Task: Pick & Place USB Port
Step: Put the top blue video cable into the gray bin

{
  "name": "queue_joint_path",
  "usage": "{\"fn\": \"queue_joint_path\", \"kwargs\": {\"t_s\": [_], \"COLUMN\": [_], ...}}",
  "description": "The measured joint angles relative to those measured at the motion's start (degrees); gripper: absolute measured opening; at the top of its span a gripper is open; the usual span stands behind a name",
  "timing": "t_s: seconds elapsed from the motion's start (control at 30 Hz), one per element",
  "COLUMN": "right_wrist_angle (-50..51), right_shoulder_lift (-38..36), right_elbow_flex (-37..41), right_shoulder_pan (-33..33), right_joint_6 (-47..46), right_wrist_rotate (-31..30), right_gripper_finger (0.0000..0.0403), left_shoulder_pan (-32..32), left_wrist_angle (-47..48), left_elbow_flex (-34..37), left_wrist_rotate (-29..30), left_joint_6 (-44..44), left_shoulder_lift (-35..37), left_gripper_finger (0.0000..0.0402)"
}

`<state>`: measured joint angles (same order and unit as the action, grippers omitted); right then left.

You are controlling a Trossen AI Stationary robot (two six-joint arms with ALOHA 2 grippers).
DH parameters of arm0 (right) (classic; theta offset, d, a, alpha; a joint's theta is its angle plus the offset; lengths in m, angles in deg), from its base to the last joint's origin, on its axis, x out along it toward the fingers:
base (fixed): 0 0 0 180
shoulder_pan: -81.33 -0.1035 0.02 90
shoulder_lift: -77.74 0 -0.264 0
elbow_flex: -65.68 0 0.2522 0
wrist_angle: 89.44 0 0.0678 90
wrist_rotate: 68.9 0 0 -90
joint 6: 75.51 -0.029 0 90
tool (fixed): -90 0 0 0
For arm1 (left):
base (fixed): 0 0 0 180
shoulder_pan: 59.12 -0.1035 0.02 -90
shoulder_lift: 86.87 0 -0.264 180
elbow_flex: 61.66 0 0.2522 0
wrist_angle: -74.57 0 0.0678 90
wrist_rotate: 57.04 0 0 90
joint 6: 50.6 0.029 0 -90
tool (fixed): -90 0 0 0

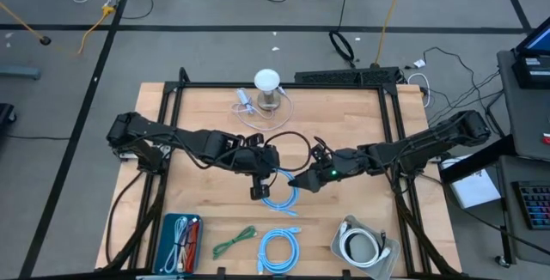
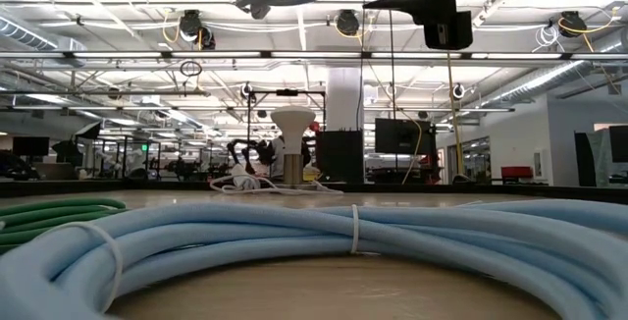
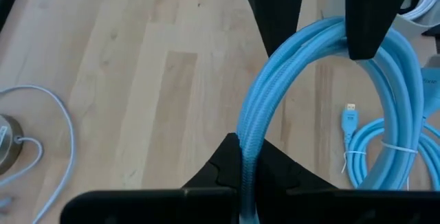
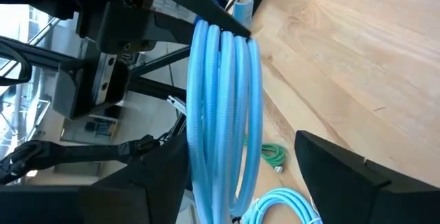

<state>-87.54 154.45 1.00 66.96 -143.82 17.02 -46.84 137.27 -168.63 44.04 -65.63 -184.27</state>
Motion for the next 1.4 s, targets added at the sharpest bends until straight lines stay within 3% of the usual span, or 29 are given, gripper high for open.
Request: {"fn": "queue_joint_path", "kwargs": {"t_s": [0.23, 0.6, 0.8, 0.87, 1.03, 1.23, 1.4], "right_wrist_angle": [-0.3, -1.3, -1.7, -1.6, -1.0, 0.5, 1.9], "right_shoulder_lift": [0.0, 0.0, 0.0, 0.0, 0.1, 0.1, -0.9], "right_elbow_flex": [0.0, 0.0, 0.1, 0.1, 0.1, 0.1, 0.1], "right_shoulder_pan": [0.0, 0.0, 0.0, 0.0, 0.1, 0.1, -1.7], "right_joint_6": [0.1, 1.5, 1.6, 1.6, 1.7, 1.9, 0.3], "right_wrist_rotate": [1.4, 1.4, 1.7, 2.0, 3.5, 13.1, 28.1], "right_gripper_finger": [0.0233, 0.0084, 0.0060, 0.0067, 0.0068, 0.0056, 0.0057], "left_shoulder_pan": [0.0, -0.2, -0.2, -0.2, -0.3, 2.0, 5.1], "left_wrist_angle": [0.1, 0.0, -0.9, -1.6, -3.1, -2.4, 1.0], "left_elbow_flex": [0.0, 0.0, 0.0, 0.0, 0.0, 0.0, 0.0], "left_wrist_rotate": [0.0, -0.1, -0.2, -0.2, -4.2, -8.2, -2.2], "left_joint_6": [0.1, 0.9, 1.1, 1.7, 1.2, -3.4, -7.2], "left_shoulder_lift": [0.0, 0.0, 0.0, 0.0, 0.7, 6.6, 12.6], "left_gripper_finger": [0.0012, 0.0012, 0.0012, 0.0025, 0.0108, 0.0189, 0.0202]}}
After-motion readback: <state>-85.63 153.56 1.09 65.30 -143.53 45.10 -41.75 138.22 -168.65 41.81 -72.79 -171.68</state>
